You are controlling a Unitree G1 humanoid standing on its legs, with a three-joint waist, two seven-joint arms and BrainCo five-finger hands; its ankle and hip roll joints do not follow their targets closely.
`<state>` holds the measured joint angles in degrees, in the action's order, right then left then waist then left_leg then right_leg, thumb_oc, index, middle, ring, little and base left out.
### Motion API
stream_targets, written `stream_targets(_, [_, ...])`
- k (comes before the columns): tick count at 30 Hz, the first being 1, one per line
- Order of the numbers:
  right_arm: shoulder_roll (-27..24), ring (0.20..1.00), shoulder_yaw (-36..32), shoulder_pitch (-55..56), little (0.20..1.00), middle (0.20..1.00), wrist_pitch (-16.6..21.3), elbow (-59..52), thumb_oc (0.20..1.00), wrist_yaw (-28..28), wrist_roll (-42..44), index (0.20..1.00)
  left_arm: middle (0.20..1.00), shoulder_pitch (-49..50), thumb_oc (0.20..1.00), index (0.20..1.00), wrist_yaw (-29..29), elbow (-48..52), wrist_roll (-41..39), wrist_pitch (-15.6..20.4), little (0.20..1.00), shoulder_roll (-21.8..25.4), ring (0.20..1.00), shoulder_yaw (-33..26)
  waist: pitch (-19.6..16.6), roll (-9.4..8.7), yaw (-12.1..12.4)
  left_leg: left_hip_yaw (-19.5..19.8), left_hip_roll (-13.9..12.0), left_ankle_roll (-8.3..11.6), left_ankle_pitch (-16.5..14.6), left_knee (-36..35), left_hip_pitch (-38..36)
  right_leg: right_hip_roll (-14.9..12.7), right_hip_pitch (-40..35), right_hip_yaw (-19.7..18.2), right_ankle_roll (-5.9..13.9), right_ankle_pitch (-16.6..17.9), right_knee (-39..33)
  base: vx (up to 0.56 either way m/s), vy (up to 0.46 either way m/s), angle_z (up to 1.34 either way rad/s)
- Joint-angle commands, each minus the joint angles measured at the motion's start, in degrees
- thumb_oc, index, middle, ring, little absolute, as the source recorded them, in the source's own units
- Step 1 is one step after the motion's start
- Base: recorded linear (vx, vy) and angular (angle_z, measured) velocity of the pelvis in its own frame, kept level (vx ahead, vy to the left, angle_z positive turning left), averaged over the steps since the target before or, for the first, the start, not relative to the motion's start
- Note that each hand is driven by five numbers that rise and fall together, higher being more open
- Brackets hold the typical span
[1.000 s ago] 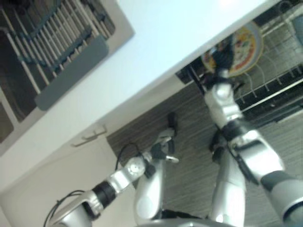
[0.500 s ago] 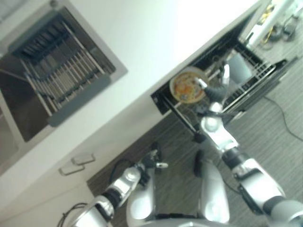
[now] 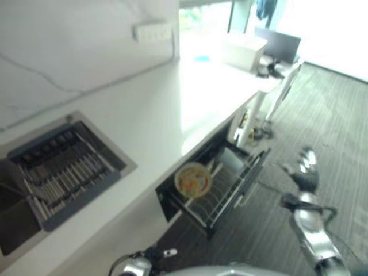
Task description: Place the dishes in the dishwasher.
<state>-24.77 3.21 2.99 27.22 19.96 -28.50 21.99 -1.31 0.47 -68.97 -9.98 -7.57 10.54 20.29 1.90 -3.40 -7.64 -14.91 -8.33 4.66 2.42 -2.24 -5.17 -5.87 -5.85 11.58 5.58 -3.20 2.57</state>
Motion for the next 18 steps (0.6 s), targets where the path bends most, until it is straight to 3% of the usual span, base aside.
stream_targets(1, [0.08, 1.0, -2.07, -8.26, 1.0, 1.0, 2.39, 0.72, 1.0, -0.5, 6.6, 1.0, 1.0, -0.69, 1.0, 1.0, -3.66, -2.5, 2.52, -1.54, 1.0, -0.28, 1.0, 3.35, 6.13, 1.25, 0.29, -1.93, -0.58, -2.02, -2.75, 3.0, 0.71, -2.1, 4.1, -0.48, -0.24, -0.47, 5.39, 0.1, -0.048, -0.01])
stream_targets(7, [4.33, 1.0, -7.13, -5.68, 1.0, 1.0, -0.56, 14.92, 1.0, 4.75, 21.22, 1.0, 1.0, 0.68, 1.0, 1.0, -4.81, -2.63, 4.28, -1.89, 1.0, 0.14, 1.0, 5.85, 4.93, 2.31, 0.91, -1.93, -0.34, -2.07, -2.92, 1.99, -0.52, -1.84, 2.4, 0.98, -0.43, -0.84, 4.52, 0.07, -0.047, 0.0])
stream_targets(9, [6.98, 1.0, -7.08, -5.84, 1.0, 1.0, -1.83, 22.89, 1.0, 11.31, 30.79, 1.0, 1.0, 0.79, 1.0, 1.0, -5.13, -2.64, 7.0, -1.68, 1.0, 0.49, 1.0, 7.68, 5.14, 2.74, 1.85, -1.31, -0.17, -2.21, -3.0, 1.82, -1.05, -1.84, 1.32, 2.0, -0.65, -1.5, 4.73, 0.08, -0.064, 0.06])
stream_targets(12, [9.48, 1.0, -5.27, -7.08, 1.0, 1.0, -3.29, 29.36, 1.0, 16.97, 36.71, 1.0, 1.0, 0.33, 1.0, 1.0, -4.39, -1.9, 9.11, -2.56, 1.0, 0.62, 1.0, 9.63, 4.99, 3.38, 3.18, -0.48, 0.33, -2.5, -2.69, 1.5, -1.03, -1.67, 0.66, 3.1, -0.85, -1.62, 4.6, 0.07, -0.046, 0.19])
stream_targets(14, [10.93, 1.0, -3.27, -8.63, 1.0, 1.0, -4.38, 31.98, 1.0, 18.76, 39.98, 1.0, 1.0, -0.19, 1.0, 1.0, -2.29, -1.3, 8.71, -5.11, 1.0, 0.82, 1.0, 10.87, 5.66, 3.94, 4.15, 0.51, 0.58, -2.62, -2.94, 3.24, 0.06, -1.46, 0.92, 3.69, -1.5, -2.95, 6.47, 0.01, -0.006, 0.29])
stream_targets(16, [12.46, 1.0, -1.39, -12.21, 1.0, 1.0, -4.71, 34.66, 1.0, 21.74, 46.74, 1.0, 1.0, -3.43, 1.0, 1.0, 0.23, -0.58, 4.18, -5.35, 1.0, 0.09, 1.0, 12.69, 8.5, 5.05, 5.85, 3.64, 1.16, -3.23, -3.65, 9.31, 6.35, -1.14, 4.75, 3.87, -3.45, -5.87, 12.91, -0.19, 0.038, 0.56])
stream_targets(18, [12.42, 1.0, -0.12, -15.01, 1.0, 1.0, -8.05, 36.25, 1.0, 23.98, 47.94, 1.0, 1.0, -5.44, 1.0, 1.0, 0.62, -0.15, 2.38, -5.74, 1.0, 0.07, 1.0, 13.62, 11.08, 5.65, 7.15, 5.94, 1.92, -3.53, -4.09, 13.69, 10.89, -1.32, 7.87, 3.77, -4.71, -7.59, 18.1, -0.21, 0.033, 1.08])
